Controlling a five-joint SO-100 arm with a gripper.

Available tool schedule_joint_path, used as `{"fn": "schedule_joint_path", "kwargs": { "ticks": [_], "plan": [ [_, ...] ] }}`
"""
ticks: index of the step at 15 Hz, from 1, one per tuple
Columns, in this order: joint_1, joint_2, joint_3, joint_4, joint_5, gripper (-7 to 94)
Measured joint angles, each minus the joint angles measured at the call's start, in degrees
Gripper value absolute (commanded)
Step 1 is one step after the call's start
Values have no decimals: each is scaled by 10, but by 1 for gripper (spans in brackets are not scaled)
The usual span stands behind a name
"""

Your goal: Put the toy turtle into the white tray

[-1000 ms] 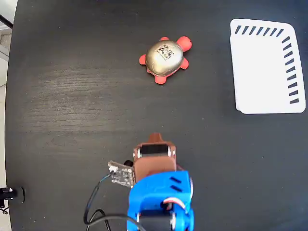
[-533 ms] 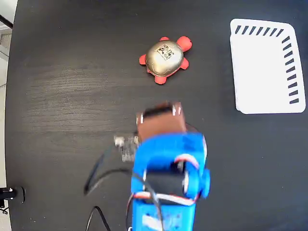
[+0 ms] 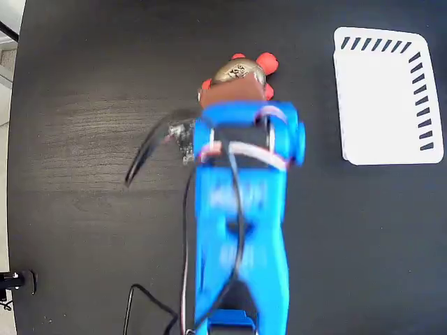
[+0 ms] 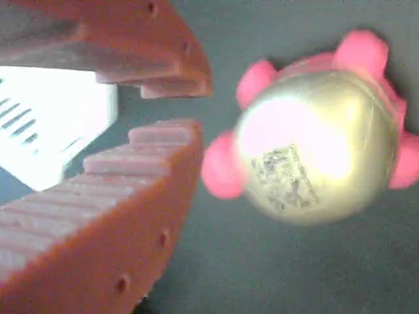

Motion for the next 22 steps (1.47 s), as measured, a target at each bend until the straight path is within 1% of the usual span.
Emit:
{"fn": "schedule_joint_path", "kwargs": {
  "ticks": [2, 4, 6, 10, 11, 14, 22],
  "plan": [
    [9, -63, -60, 15, -30, 27],
    [18, -104, -102, 19, -63, 41],
    [20, -135, -130, 34, -89, 50],
    [22, -207, -156, 31, -148, 51],
    [22, -221, -163, 33, -159, 56],
    [18, -256, -185, 35, -186, 56],
    [26, -363, -288, 35, -200, 56]
  ]
}}
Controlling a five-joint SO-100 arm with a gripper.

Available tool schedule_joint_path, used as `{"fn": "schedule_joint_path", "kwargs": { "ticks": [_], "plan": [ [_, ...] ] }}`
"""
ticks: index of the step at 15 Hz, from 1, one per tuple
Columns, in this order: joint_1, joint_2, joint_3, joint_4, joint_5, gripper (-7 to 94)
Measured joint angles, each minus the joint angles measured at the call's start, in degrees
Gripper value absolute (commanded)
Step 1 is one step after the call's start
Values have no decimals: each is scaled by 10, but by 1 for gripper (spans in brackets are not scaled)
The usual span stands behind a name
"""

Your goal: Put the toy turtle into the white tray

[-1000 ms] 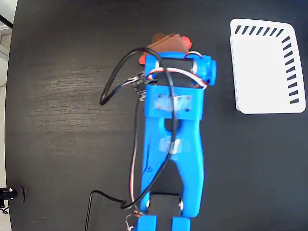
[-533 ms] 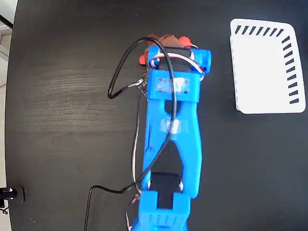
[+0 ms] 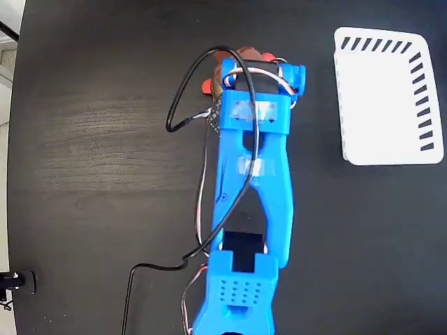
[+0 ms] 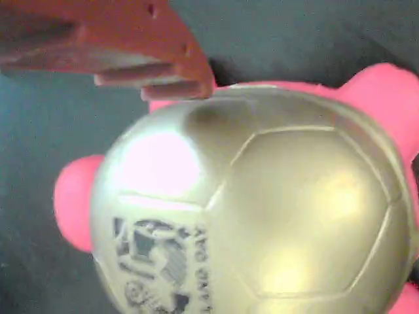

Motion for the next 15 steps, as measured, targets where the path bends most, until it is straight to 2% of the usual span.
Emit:
{"fn": "schedule_joint_path", "kwargs": {
  "ticks": [5, 6, 11, 12, 15],
  "plan": [
    [-4, -36, -16, 0, 0, 56],
    [-4, -45, -22, 0, 0, 50],
    [-9, -59, -38, -14, 23, 4],
    [-9, -59, -38, -16, 27, 0],
    [-5, -60, -41, -15, 47, 0]
  ]
}}
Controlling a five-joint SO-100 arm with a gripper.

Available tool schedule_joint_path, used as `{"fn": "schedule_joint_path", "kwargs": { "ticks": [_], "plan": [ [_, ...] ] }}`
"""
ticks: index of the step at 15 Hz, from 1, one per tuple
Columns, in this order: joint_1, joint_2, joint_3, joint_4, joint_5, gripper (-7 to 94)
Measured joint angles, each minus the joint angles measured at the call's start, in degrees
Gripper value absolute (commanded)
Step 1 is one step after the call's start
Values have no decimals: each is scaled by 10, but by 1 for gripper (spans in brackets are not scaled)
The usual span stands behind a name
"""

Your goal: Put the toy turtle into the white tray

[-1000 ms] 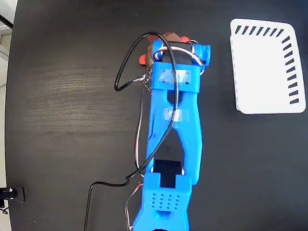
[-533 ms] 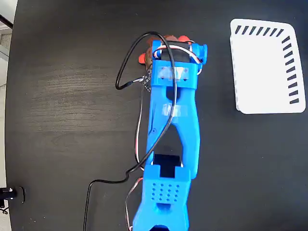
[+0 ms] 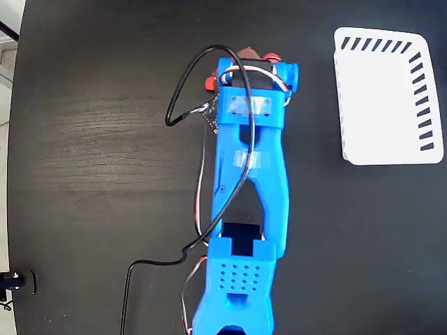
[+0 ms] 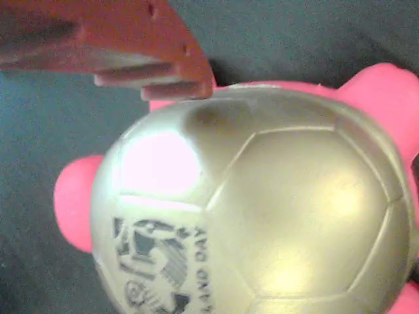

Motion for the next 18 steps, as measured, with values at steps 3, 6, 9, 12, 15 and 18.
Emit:
{"fn": "schedule_joint_path", "kwargs": {
  "ticks": [3, 6, 9, 12, 15, 18],
  "plan": [
    [0, 0, 0, 4, 20, 0],
    [1, 24, 1, 34, 57, 0],
    [4, 131, 6, 93, 76, 0],
    [34, 258, 43, 115, 78, 0],
    [94, 396, 123, 119, 78, 0],
    [191, 447, 133, 126, 66, 0]
  ]
}}
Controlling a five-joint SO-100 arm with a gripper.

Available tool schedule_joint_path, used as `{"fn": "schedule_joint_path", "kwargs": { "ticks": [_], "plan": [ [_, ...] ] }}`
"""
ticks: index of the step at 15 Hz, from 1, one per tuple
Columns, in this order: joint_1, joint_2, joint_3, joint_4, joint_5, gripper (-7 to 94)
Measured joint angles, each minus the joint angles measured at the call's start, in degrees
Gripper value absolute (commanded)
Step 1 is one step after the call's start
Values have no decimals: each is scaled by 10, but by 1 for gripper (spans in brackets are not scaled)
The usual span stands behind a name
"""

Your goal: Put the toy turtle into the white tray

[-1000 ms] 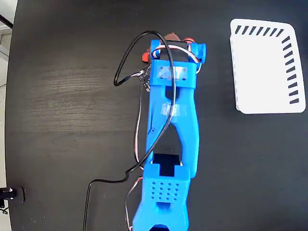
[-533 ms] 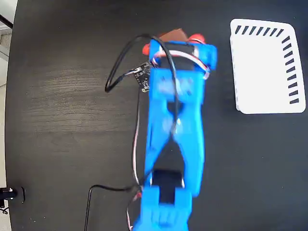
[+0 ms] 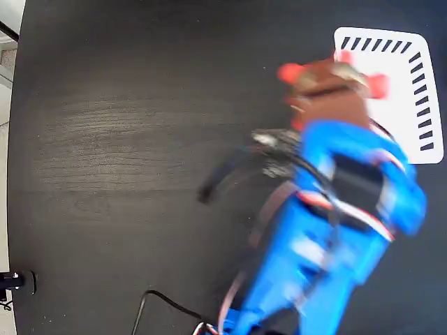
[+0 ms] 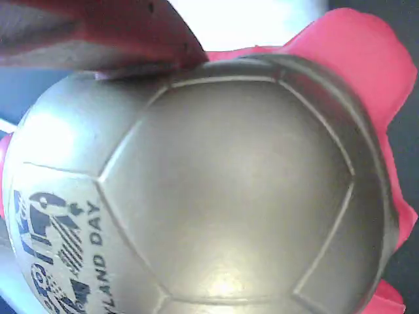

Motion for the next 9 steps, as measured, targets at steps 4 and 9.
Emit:
{"fn": "schedule_joint_path", "kwargs": {
  "ticks": [4, 9],
  "plan": [
    [92, -70, -20, -20, 20, 0],
    [113, -230, -142, -56, 127, 0]
  ]
}}
